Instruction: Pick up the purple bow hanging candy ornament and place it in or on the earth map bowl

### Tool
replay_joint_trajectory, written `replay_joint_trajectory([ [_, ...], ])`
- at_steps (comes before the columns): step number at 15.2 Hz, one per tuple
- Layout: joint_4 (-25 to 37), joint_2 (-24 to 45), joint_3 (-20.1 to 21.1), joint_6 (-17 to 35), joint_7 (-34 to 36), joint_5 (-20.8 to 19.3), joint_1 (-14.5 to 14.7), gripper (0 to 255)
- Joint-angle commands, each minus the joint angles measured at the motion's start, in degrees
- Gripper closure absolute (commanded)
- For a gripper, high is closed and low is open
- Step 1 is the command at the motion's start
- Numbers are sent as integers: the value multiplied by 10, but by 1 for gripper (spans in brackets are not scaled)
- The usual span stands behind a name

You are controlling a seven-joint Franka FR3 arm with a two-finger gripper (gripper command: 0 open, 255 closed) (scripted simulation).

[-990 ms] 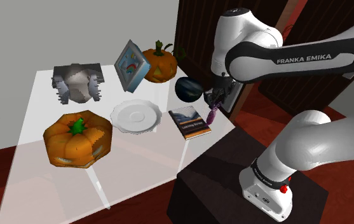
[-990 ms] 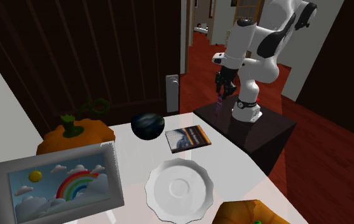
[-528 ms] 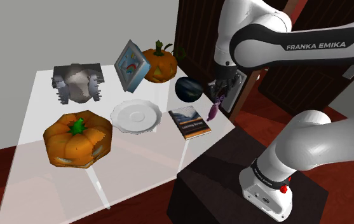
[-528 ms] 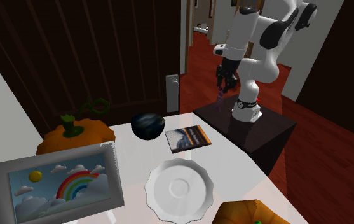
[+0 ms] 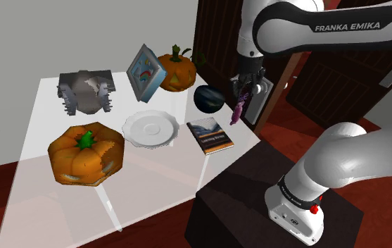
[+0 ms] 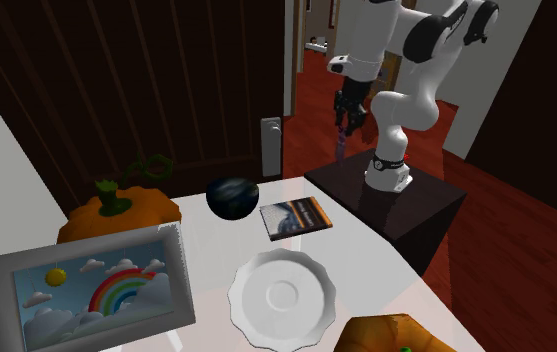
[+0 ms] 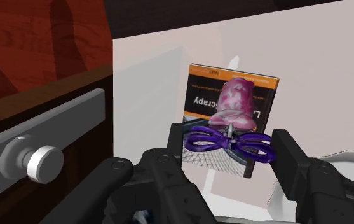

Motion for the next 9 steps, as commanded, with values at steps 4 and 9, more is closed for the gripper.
replay_joint_trajectory([
  [4, 83, 103, -24, 24, -30, -30, -29, 255],
  [9, 181, 204, -44, 33, -56, -50, -50, 255],
])
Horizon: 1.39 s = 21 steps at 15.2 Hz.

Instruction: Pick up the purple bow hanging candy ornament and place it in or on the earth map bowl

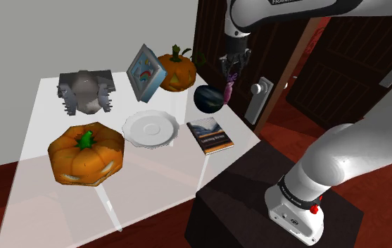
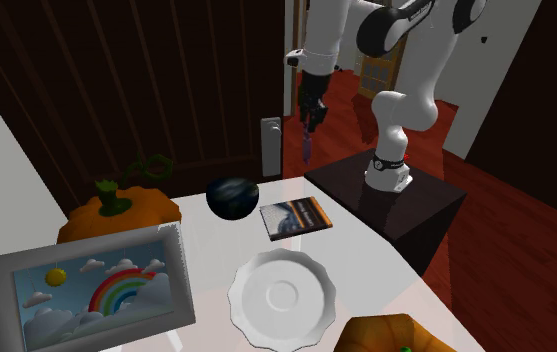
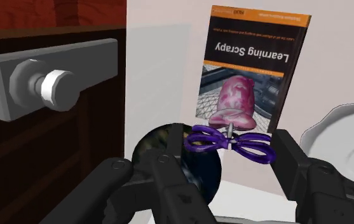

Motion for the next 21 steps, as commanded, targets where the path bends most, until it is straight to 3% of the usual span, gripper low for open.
replay_joint_trajectory([
  [1, 42, 40, -8, 0, -12, -7, -8, 255],
  [8, 211, 183, -28, -19, -50, -20, -27, 255],
  [14, 393, 317, -41, -61, -85, -23, -40, 255],
  [19, 601, 453, -49, -127, -117, -22, -49, 255],
  [21, 739, 538, -53, -179, -135, -20, -52, 255],
])
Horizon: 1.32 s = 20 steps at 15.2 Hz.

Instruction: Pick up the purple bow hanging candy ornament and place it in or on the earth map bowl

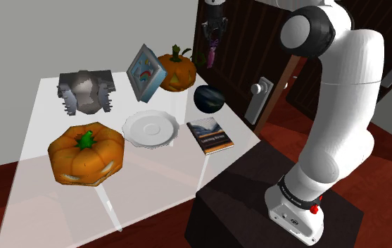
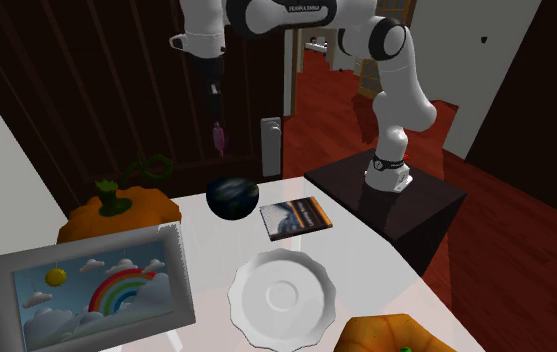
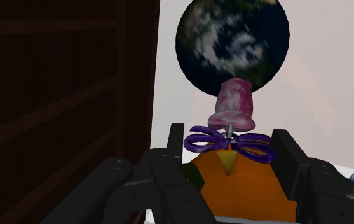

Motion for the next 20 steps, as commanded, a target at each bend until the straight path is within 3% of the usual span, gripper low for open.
replay_joint_trajectory([
  [1, 56, 39, -2, -16, -8, 0, -2, 255],
  [20, -133, 12, -1, 144, 23, -4, -8, 255],
])
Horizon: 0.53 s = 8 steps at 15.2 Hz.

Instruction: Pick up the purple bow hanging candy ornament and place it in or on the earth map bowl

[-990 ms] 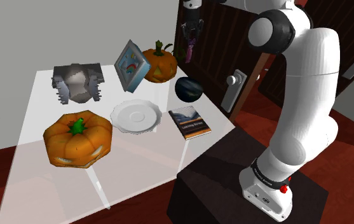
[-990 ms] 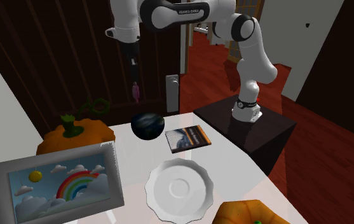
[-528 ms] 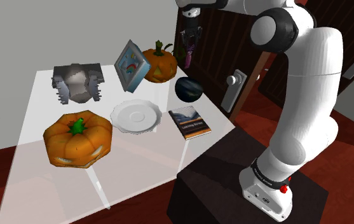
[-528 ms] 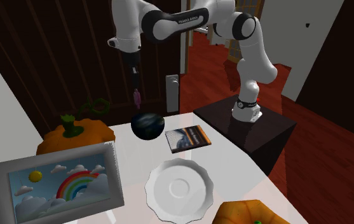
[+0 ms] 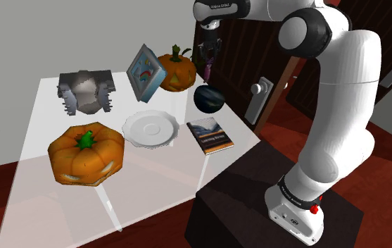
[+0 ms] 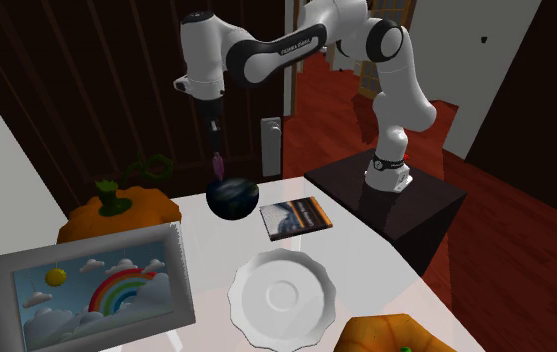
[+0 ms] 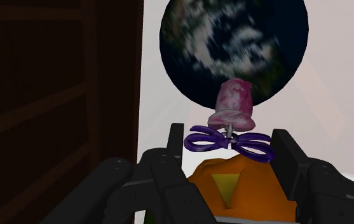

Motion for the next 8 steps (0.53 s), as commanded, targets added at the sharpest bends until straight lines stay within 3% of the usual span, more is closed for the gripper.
replay_joint_trajectory([
  [1, -13, 2, 0, 15, 2, -1, -1, 255],
  [8, -40, 6, -1, 47, 8, -3, -2, 255],
])
